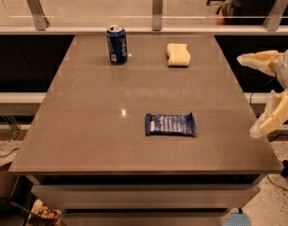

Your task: Pick rxbar blueberry

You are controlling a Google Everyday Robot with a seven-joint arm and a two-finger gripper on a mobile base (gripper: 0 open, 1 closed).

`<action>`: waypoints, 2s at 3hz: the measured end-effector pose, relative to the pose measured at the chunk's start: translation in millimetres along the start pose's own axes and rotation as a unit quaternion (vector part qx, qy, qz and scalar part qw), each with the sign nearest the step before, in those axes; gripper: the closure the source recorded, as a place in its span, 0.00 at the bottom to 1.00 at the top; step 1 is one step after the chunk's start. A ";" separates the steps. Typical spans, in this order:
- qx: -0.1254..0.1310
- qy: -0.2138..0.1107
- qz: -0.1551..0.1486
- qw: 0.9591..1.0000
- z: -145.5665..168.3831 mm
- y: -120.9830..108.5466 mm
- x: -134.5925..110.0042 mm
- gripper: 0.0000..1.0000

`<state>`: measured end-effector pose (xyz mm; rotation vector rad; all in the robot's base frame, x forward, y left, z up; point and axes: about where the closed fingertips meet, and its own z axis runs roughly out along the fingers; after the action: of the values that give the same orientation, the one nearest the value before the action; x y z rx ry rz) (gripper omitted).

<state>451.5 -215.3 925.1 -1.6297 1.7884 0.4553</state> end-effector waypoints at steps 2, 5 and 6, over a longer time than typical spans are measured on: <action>0.019 -0.084 0.010 0.996 30.3 5.0 24.1 0.00; -0.007 -0.134 -0.001 0.991 48.9 3.4 19.4 0.00; -0.026 -0.155 -0.011 0.987 60.4 3.4 14.1 0.00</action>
Offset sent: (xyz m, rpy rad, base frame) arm 0.0055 0.0002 -0.0598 0.2551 -0.0642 -0.0236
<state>462.6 -185.6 871.7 -1.5158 1.5366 0.7090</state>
